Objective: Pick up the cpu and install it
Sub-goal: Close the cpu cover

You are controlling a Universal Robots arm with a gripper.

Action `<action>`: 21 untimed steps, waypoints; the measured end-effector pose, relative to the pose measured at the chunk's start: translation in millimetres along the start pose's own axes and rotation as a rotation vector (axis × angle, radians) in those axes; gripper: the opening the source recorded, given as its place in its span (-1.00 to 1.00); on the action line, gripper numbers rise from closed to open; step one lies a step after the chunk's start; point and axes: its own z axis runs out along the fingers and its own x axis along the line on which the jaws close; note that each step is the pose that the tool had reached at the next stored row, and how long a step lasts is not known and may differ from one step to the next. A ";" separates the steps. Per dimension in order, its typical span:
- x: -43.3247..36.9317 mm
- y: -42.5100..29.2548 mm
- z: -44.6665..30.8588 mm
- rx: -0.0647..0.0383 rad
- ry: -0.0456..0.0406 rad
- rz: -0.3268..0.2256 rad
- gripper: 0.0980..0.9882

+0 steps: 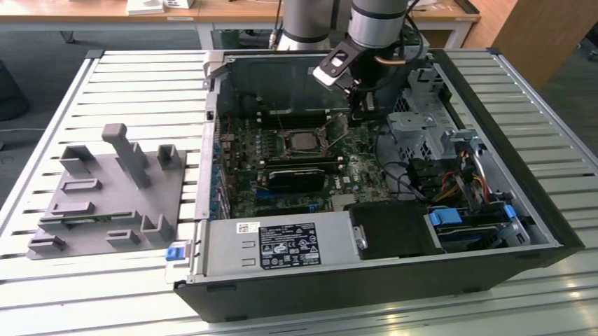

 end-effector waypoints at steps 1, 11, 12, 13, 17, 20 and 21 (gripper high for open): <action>0.0 -0.2 0.1 0.000 0.0000 0.000 -0.98; 0.0 -4.7 0.2 0.000 0.0000 0.000 -0.98; 0.0 -5.0 0.3 0.000 0.0000 0.000 -0.98; 0.0 -5.3 0.3 0.000 0.0000 0.000 -0.98; 0.1 -6.1 0.4 0.000 0.0001 0.000 -0.98; 0.1 -6.9 0.5 0.000 0.0001 0.000 -0.98; 0.1 -7.1 0.5 0.000 0.0000 0.000 -0.98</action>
